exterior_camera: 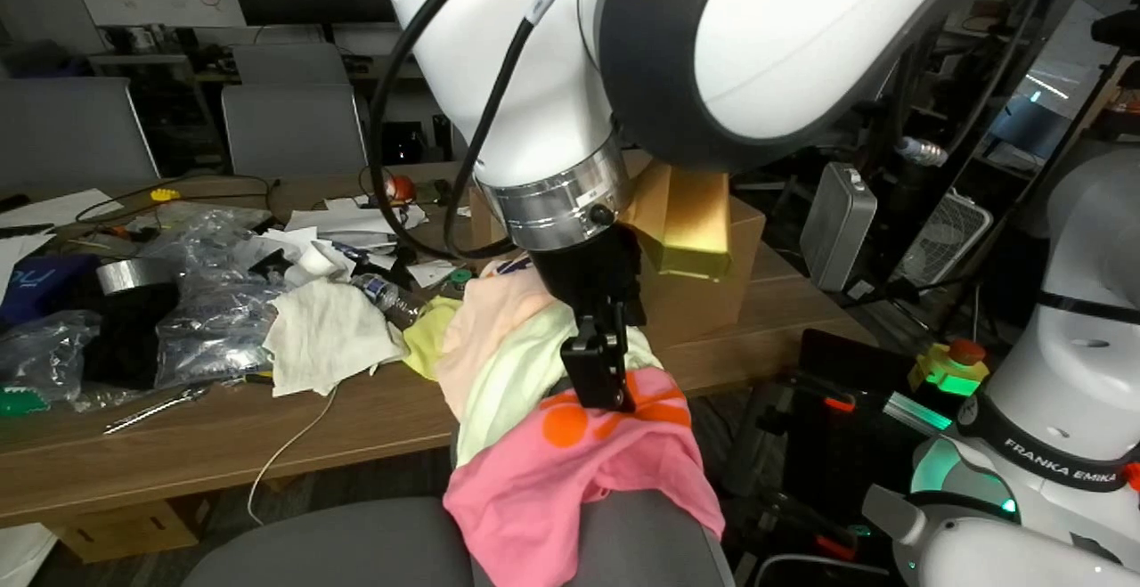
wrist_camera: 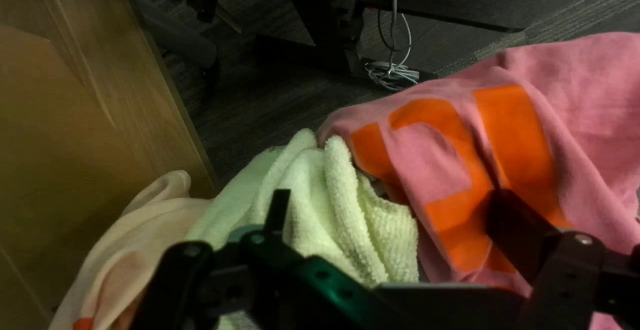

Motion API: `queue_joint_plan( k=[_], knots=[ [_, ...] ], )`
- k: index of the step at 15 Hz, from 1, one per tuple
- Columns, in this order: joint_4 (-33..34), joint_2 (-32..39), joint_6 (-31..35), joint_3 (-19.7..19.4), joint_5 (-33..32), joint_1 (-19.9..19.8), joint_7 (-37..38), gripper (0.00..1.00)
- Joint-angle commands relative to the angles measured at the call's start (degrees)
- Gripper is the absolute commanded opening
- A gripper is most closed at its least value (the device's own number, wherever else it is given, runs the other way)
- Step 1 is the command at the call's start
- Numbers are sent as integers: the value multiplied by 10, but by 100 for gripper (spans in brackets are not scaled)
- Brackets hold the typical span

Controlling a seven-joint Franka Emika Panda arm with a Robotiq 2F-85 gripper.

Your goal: Pick up the clothes from the headrest of the chair and put them on the box

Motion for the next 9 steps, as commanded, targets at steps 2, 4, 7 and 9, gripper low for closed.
queue_joint_plan(
  k=[2, 4, 7, 9],
  knots=[
    [16, 15, -7, -14, 0, 7, -25, 100],
    [13, 15, -3, -17, -3, 6, -30, 100],
    [11, 24, 7, -23, -6, 4, -33, 100],
    [11, 32, 7, -28, -3, 2, -40, 100]
  ],
)
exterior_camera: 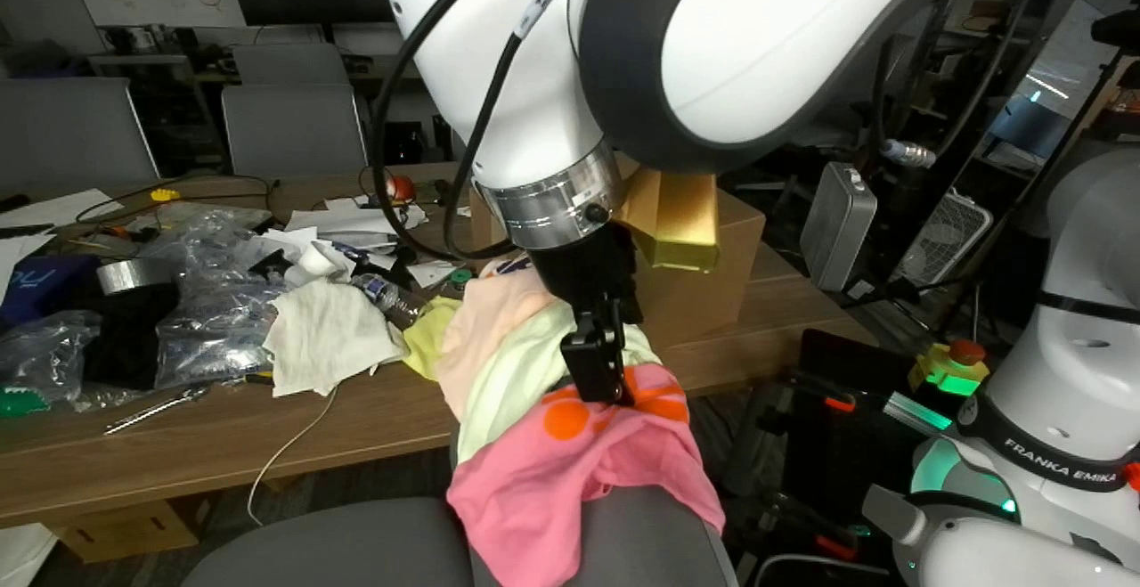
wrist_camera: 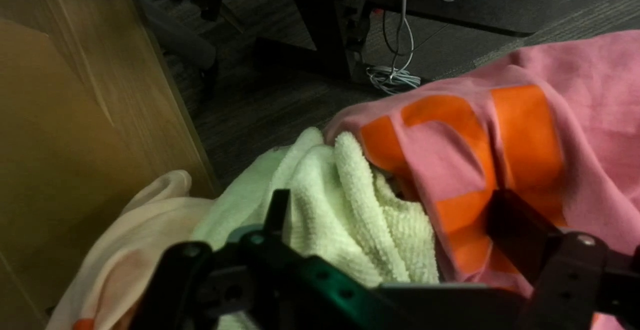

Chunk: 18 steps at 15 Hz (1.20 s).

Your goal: Pick up the clothes from the headrest of the chair and put them on the box

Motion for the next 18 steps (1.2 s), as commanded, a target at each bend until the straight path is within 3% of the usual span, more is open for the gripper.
queue_joint_plan(
  k=[1, 4, 5, 6, 15, 18],
  knots=[
    [10, 25, 7, -15, -1, 2, -19, 100],
    [12, 33, 4, -20, 1, 2, -23, 100],
    [13, 35, 2, -21, 1, 2, -24, 75],
    [13, 37, 2, -22, 0, 2, -24, 74],
    [20, 35, -16, -32, -12, 6, 5, 6],
    [16, 28, -19, -31, -21, 9, 29, 1]
  ],
)
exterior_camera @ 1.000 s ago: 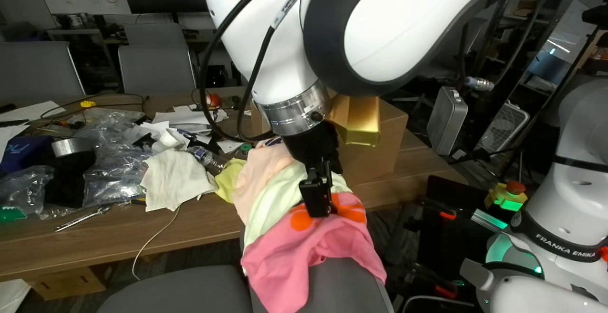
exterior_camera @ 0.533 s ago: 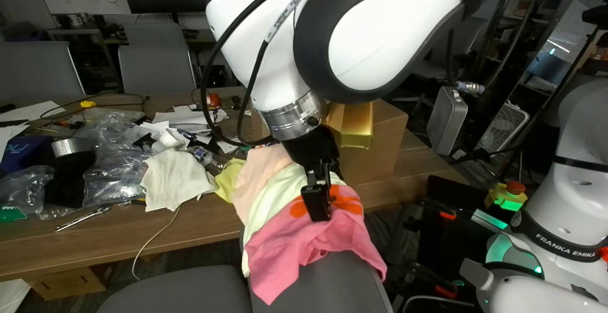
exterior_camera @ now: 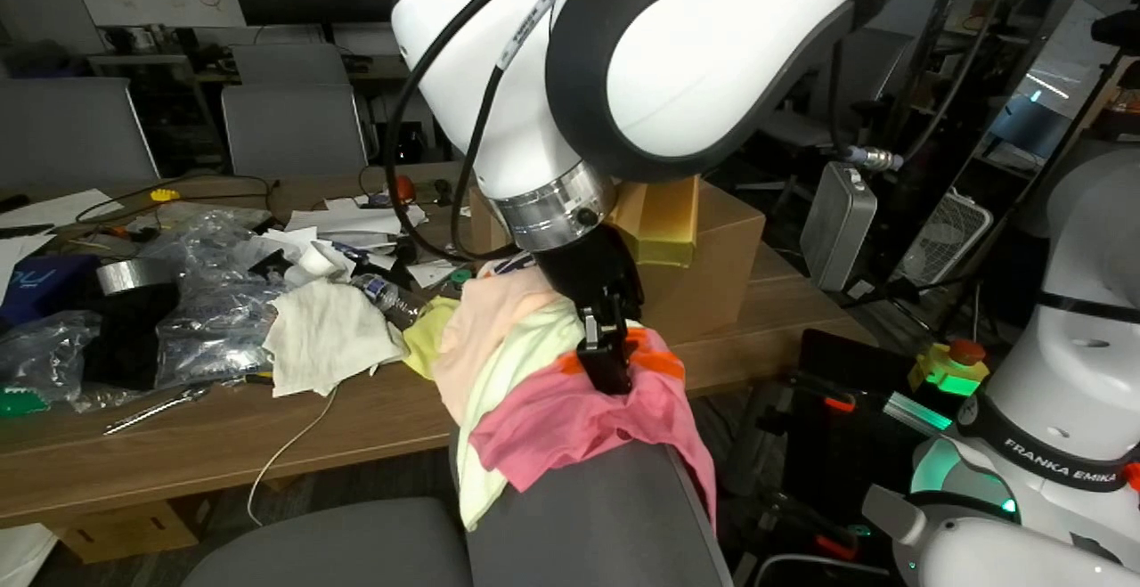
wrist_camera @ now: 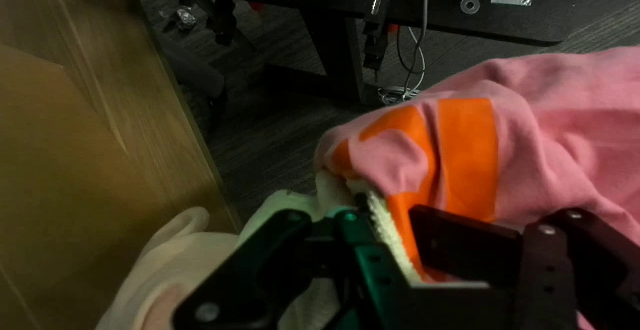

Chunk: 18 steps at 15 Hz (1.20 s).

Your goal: Pick up the clothes from the headrest of the chair and put them on the box

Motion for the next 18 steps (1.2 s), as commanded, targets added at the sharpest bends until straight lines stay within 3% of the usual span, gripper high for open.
queue_joint_plan(
  k=[1, 6, 18],
  knots=[
    [6, -2, 2, -1, -17, 10, 38, 0],
    [-10, -48, 6, 3, -22, 14, 93, 4],
    [-4, -171, 1, 24, -12, -2, 224, 3]
  ],
)
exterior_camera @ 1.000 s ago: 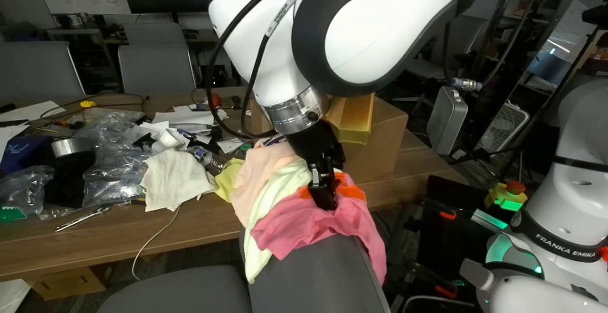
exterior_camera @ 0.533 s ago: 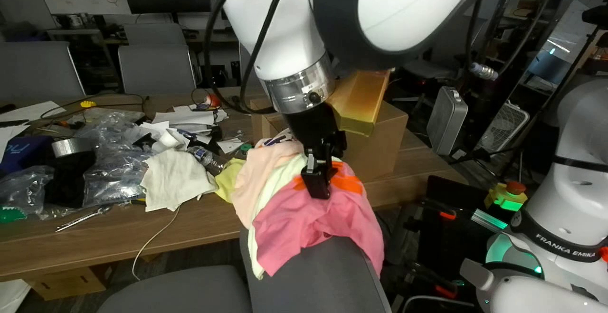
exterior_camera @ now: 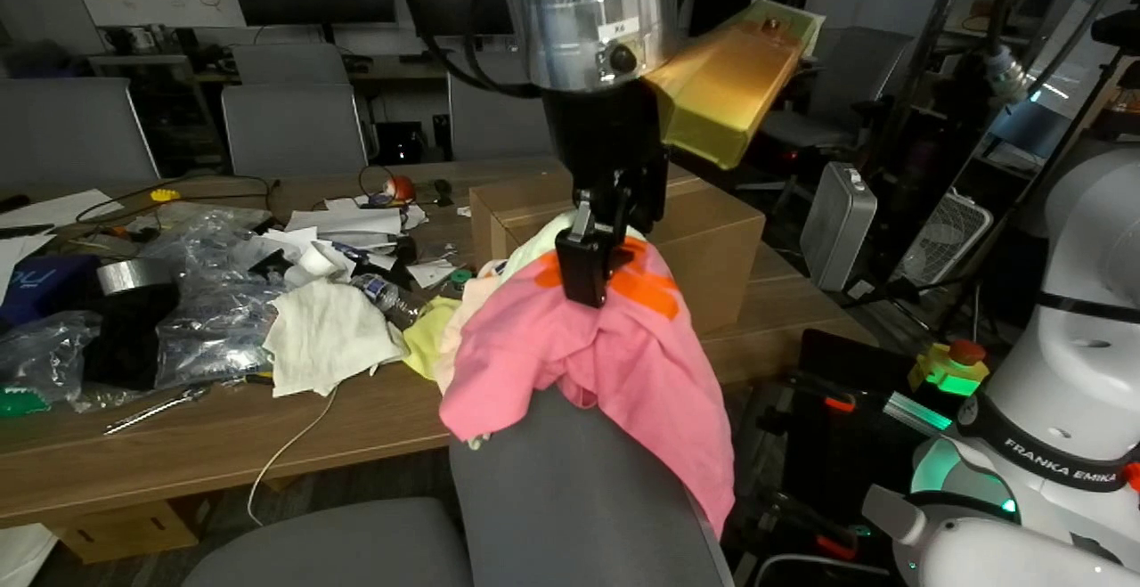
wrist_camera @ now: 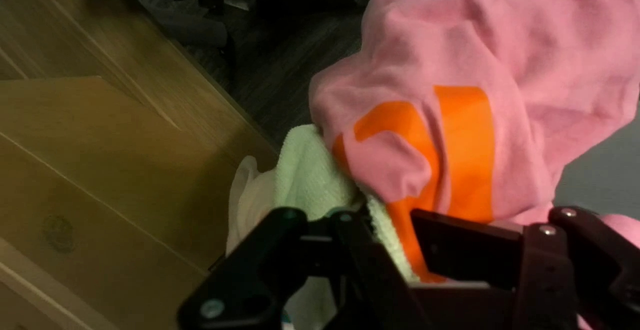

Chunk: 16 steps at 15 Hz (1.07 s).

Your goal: Pick up the clothes from the headrest of the chair and put them on the box

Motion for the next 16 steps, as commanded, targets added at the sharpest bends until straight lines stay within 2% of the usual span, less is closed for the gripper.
queue_joint_plan(
  k=[1, 11, 16],
  knots=[
    [-1, -35, 1, 0, 2, -17, 40, 3],
    [-45, -157, 10, -73, 93, -99, 78, 3],
    [-54, -192, 14, -106, 132, -152, 108, 3]
  ],
)
